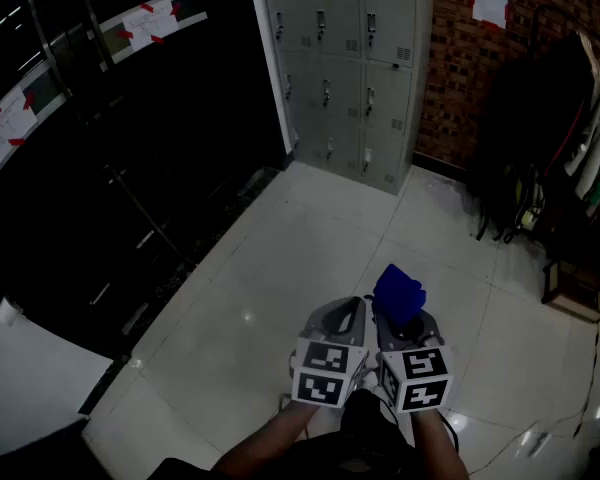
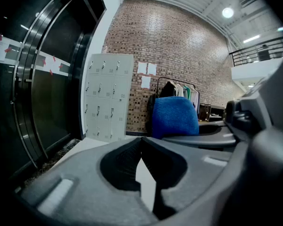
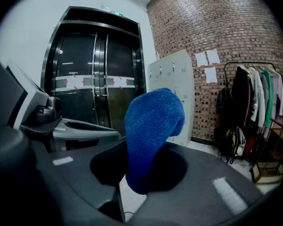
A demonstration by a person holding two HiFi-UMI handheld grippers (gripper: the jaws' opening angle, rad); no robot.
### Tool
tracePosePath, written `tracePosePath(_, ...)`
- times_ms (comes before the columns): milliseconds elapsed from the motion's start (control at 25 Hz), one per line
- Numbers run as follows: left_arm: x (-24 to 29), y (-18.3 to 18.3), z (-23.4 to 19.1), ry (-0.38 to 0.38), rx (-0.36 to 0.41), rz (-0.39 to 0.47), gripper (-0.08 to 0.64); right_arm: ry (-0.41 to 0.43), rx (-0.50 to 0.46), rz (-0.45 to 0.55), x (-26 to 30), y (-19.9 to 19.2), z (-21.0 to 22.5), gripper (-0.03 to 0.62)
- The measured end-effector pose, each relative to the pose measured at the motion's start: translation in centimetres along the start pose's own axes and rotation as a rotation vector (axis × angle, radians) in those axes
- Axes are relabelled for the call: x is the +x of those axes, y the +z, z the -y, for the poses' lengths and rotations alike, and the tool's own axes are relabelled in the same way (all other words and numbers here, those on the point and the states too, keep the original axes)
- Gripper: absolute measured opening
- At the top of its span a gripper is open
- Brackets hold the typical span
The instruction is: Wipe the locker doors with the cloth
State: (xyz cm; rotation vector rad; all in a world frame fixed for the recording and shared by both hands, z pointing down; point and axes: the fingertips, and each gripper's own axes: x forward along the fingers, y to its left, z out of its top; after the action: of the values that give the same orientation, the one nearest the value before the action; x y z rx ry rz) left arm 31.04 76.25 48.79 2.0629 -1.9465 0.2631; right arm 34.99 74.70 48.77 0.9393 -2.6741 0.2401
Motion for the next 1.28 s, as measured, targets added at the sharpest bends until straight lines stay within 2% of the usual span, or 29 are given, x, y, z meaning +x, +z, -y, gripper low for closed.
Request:
tracePosePath(240, 8.8, 5.6, -1.9, 0.012, 0.018, 0.012, 0.003, 0.021, 0.007, 0.005, 6.9, 4.9, 6.7, 0.078)
tracePosePath(440, 16.6, 10.1, -6.3, 0.01, 0.025, -0.001, 0.003, 0.024, -0.004, 0.009, 14.3, 9.8, 10.9, 0.078)
tracePosePath(760, 24.1, 12.5, -8.1, 0.018, -0.004, -0.002, 0.003, 0.037, -0.008, -0.005, 20.4, 11.4, 16.3, 0.078)
tracePosePath(920, 28.2, 14.2, -9.8, 0.018, 0.012, -0.006, 0.003, 0.038, -0.003, -0.001, 23.9, 12.8, 18.5, 0.078)
tracePosePath(1120, 33.8, 16.5, -12.9, -0.01, 0.024, 0.0, 0.003, 0.011, -0.008, 0.002, 29.8, 14.9, 21.3, 0.078)
tracePosePath(1280, 38.3, 19.2, -17.0, -0.032, 0.035, 0.007, 0.003, -0.012, -0.005, 0.008, 35.6, 17.7, 22.6, 0.078)
